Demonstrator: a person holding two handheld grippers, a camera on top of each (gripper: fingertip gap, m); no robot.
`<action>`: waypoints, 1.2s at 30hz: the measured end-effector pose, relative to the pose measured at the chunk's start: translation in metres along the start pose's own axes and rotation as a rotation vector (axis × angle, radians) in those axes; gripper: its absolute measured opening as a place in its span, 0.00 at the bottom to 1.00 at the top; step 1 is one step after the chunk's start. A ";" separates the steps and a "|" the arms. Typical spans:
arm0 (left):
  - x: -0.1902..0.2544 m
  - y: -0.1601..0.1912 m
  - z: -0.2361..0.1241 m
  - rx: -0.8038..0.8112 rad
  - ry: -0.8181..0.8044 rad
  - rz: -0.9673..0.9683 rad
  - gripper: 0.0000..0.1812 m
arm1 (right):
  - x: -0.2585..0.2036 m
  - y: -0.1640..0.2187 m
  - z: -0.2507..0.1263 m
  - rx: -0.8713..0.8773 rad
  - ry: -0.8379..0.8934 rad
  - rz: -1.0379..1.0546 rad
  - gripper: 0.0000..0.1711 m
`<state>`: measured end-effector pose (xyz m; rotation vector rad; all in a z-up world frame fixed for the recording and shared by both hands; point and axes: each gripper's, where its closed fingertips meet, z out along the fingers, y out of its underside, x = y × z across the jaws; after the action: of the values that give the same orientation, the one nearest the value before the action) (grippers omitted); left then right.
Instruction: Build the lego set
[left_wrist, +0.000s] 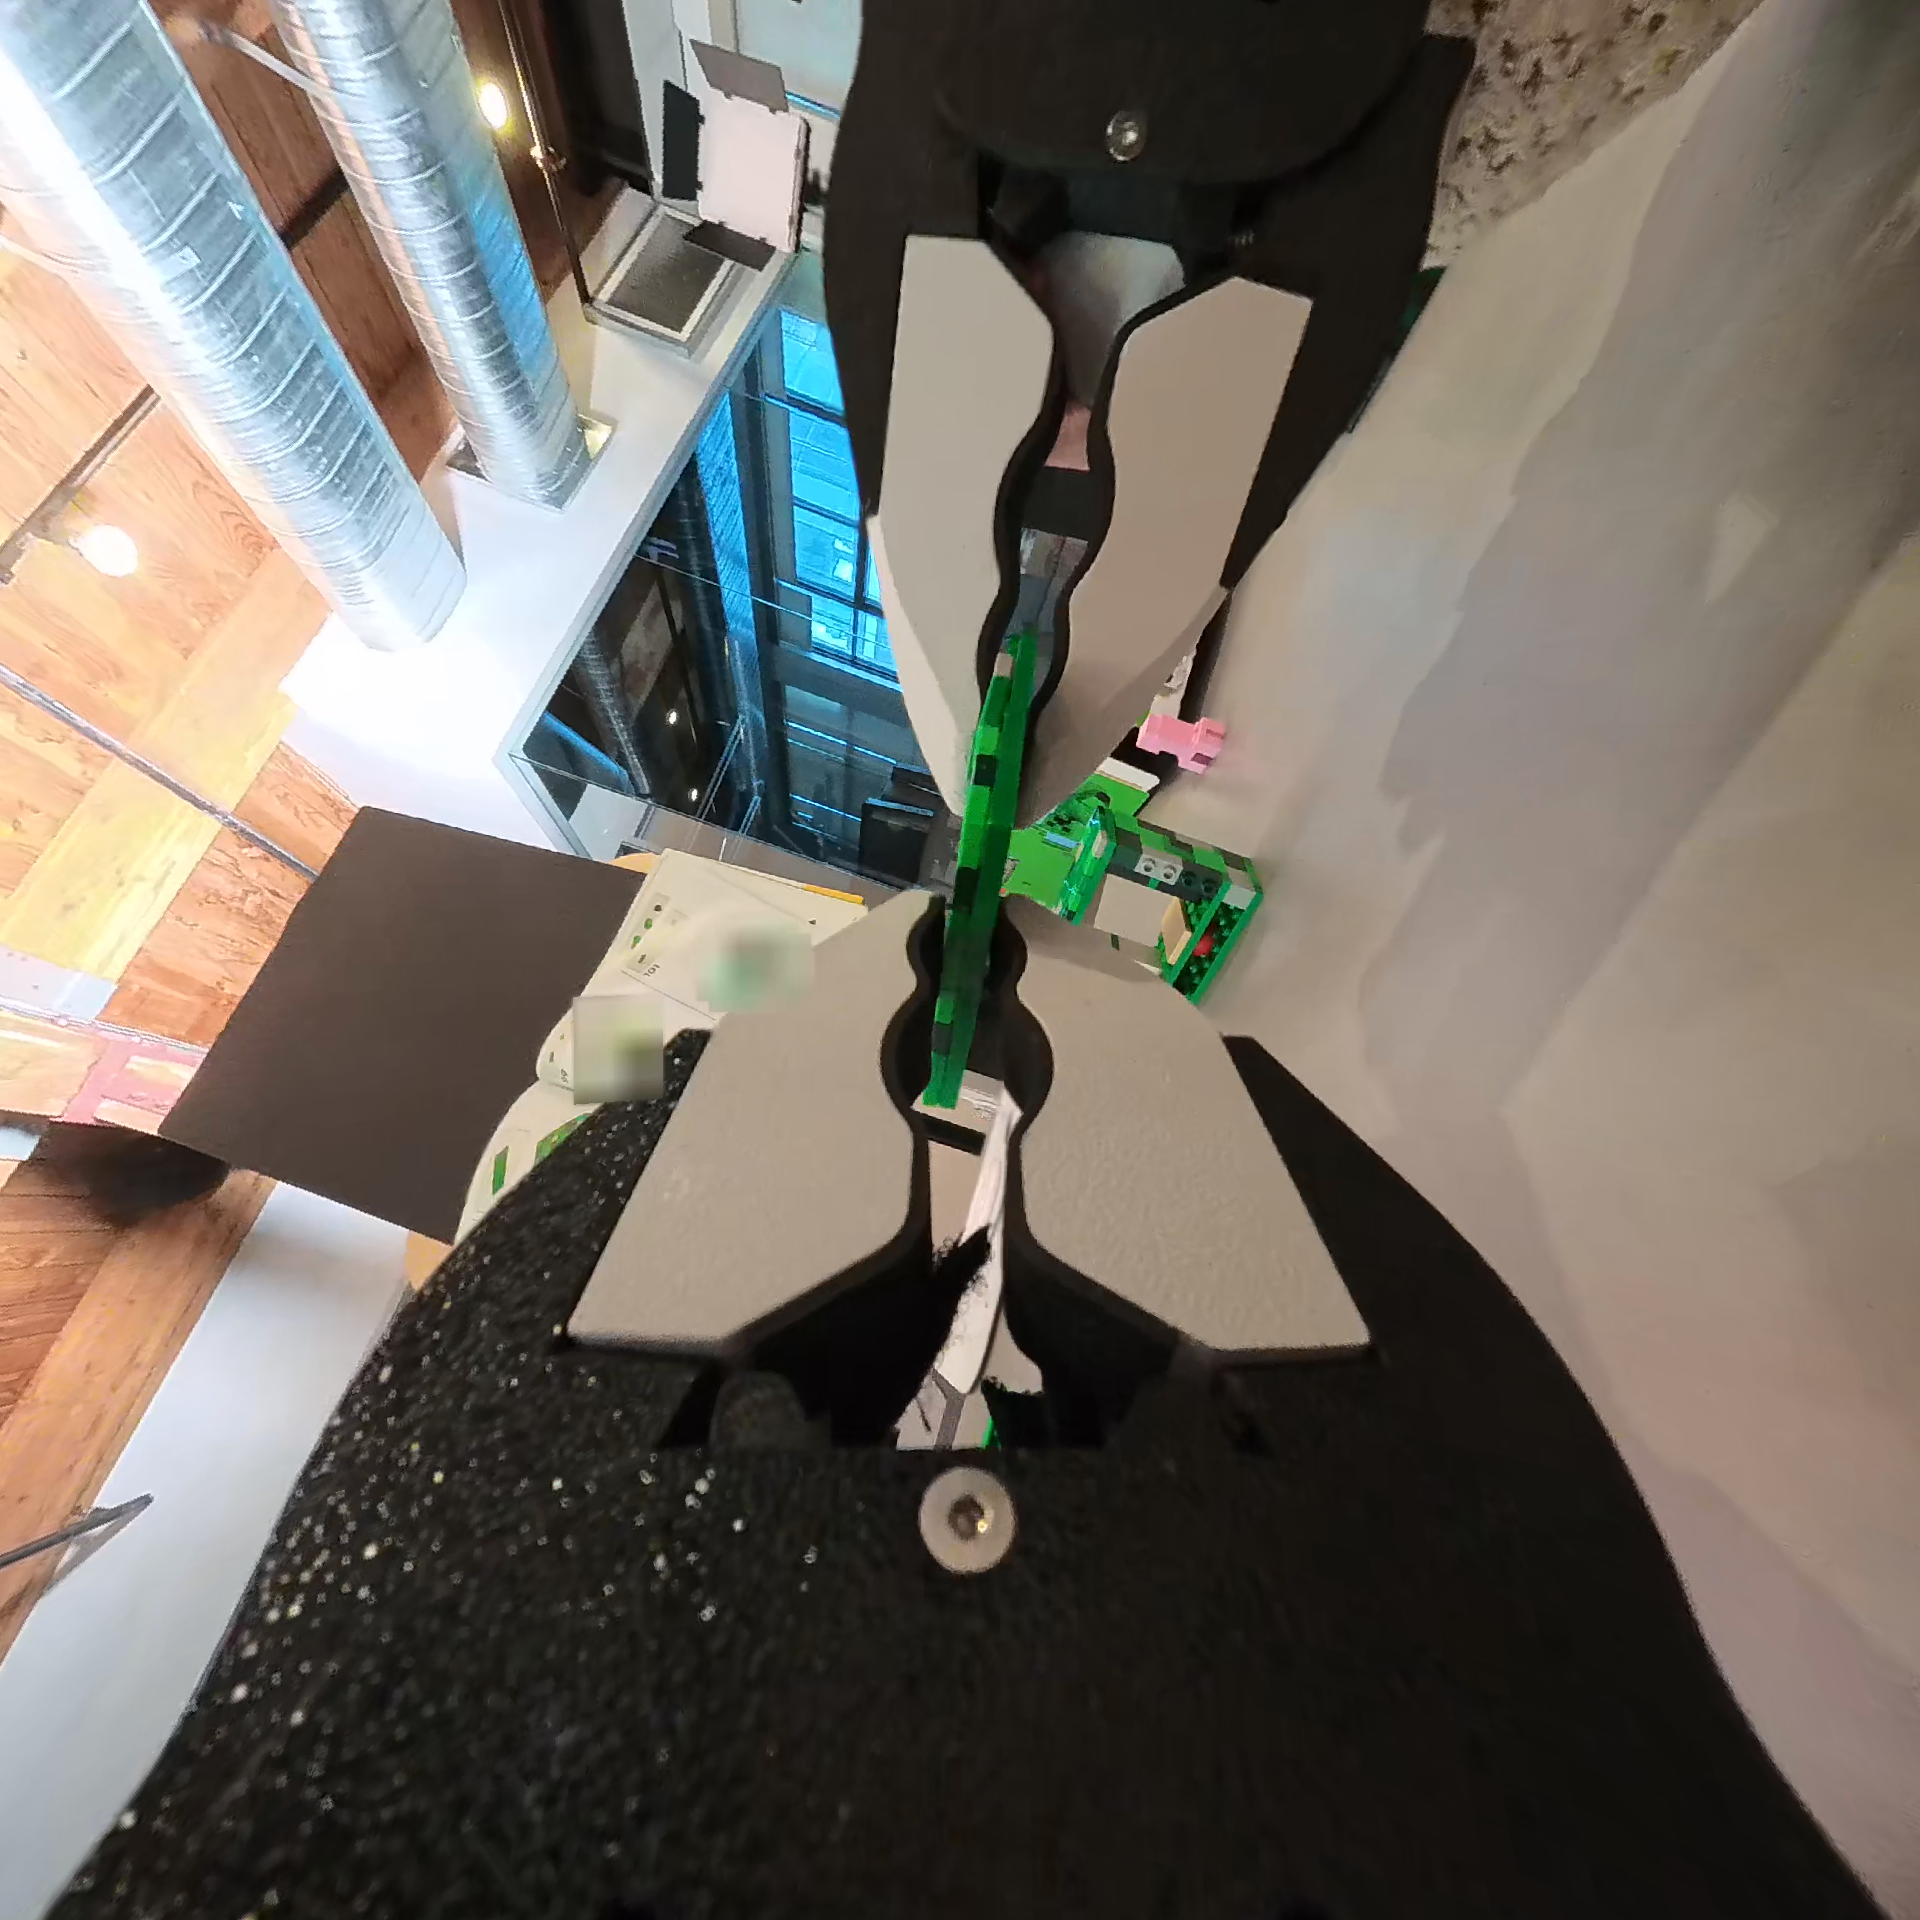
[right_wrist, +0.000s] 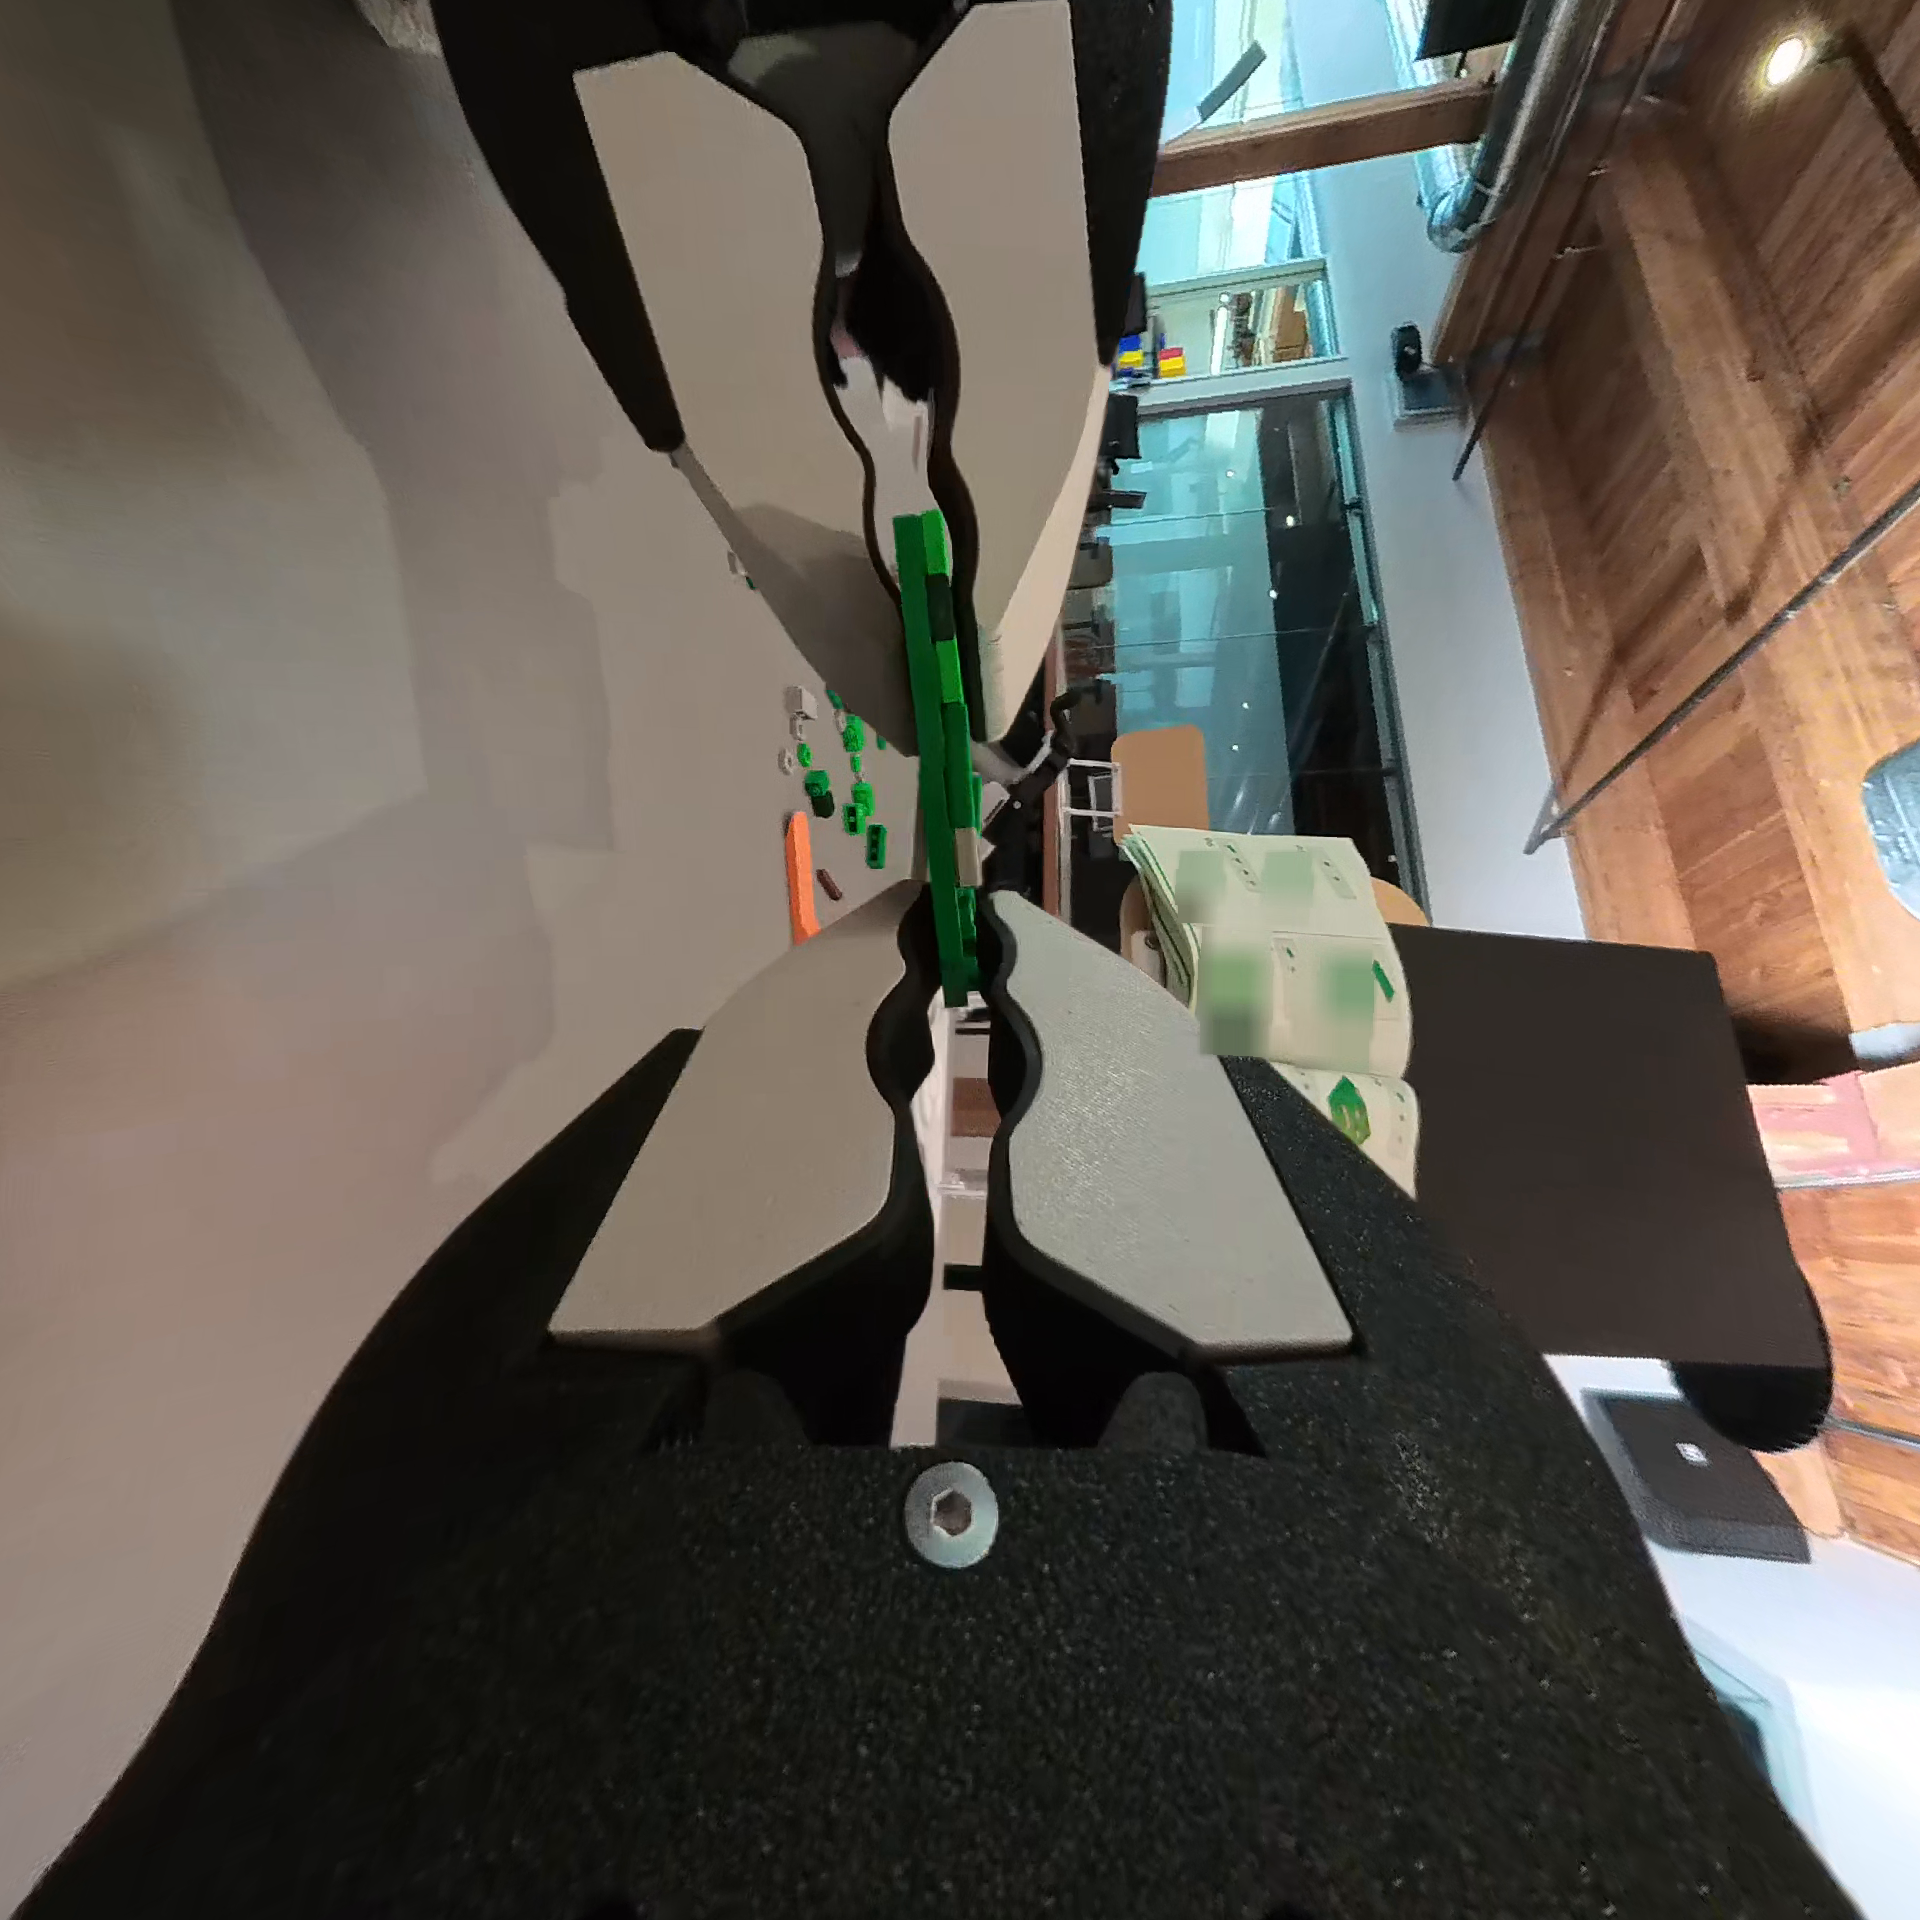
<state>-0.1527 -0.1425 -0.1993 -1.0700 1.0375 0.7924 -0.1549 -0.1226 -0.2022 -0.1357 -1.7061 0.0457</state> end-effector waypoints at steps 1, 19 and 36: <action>0.000 0.000 0.000 0.000 0.001 -0.005 0.04 | 0.000 0.000 0.000 -0.003 0.005 -0.009 0.03; 0.003 0.005 0.003 -0.008 0.013 -0.026 0.08 | -0.008 -0.023 -0.012 0.136 -0.113 0.044 0.03; 0.006 0.004 0.005 -0.040 0.051 -0.005 0.03 | -0.002 -0.023 -0.017 0.143 -0.095 0.084 0.06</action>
<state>-0.1527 -0.1368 -0.2054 -1.1318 1.0655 0.7883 -0.1391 -0.1467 -0.1993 -0.0999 -1.7845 0.2389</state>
